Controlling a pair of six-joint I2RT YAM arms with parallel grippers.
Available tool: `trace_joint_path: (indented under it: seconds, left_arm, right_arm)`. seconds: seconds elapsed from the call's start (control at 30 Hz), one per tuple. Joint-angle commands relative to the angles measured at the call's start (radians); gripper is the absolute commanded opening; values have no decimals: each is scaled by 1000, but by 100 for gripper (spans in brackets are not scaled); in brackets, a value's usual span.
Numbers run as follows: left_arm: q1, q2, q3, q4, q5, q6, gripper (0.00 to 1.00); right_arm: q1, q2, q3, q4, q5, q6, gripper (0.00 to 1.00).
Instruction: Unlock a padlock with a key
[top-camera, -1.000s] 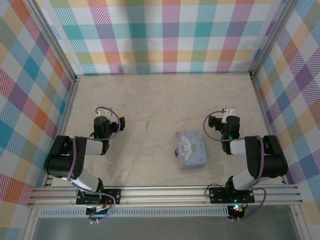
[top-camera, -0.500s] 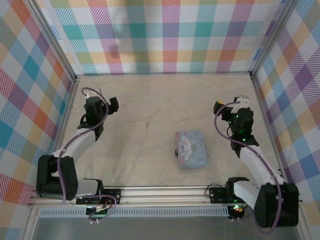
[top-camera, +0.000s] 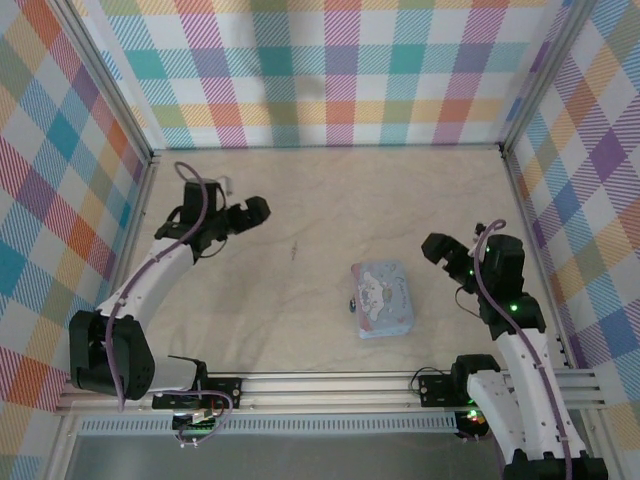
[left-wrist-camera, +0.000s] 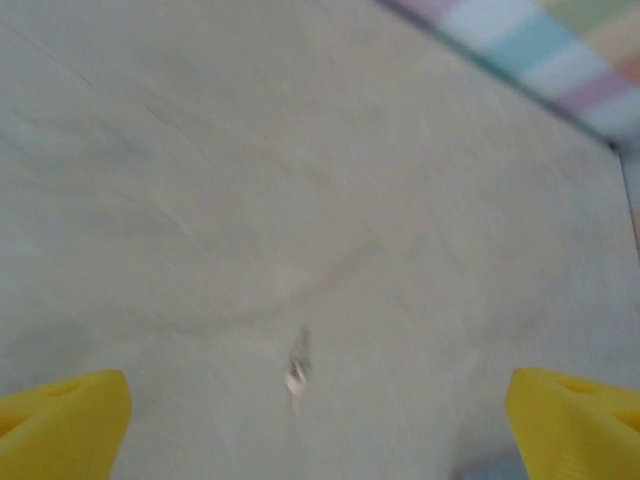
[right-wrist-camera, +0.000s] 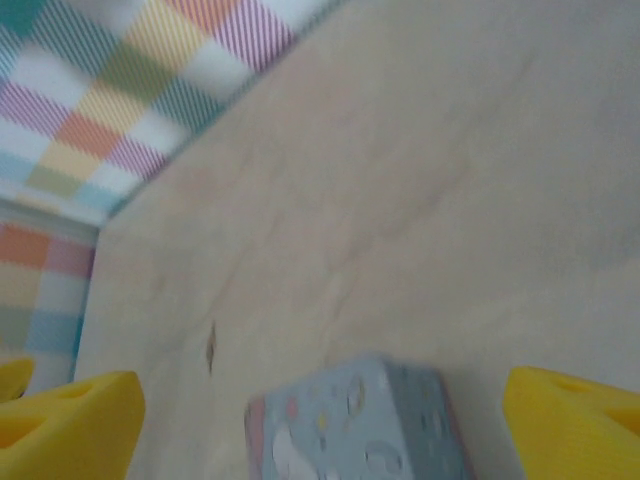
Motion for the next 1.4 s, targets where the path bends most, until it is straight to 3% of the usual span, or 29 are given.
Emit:
trace_joint_path:
  seconds: [0.0, 0.33, 0.67, 1.0, 1.37]
  left_arm:
    - [-91, 31, 33, -98, 71, 4, 95]
    - [-335, 298, 251, -157, 69, 79, 87]
    - [-436, 606, 562, -260, 173, 147, 80]
    - [-505, 769, 741, -388, 212, 216, 76]
    - [-510, 776, 745, -374, 219, 218, 75]
  right_arm:
    - [-2, -45, 35, -270, -130, 43, 86]
    - [11, -219, -56, -557, -218, 108, 69]
    - [25, -403, -209, -663, -274, 140, 67]
    - [61, -285, -240, -528, -332, 148, 65]
    - [347, 2, -267, -153, -189, 319, 65]
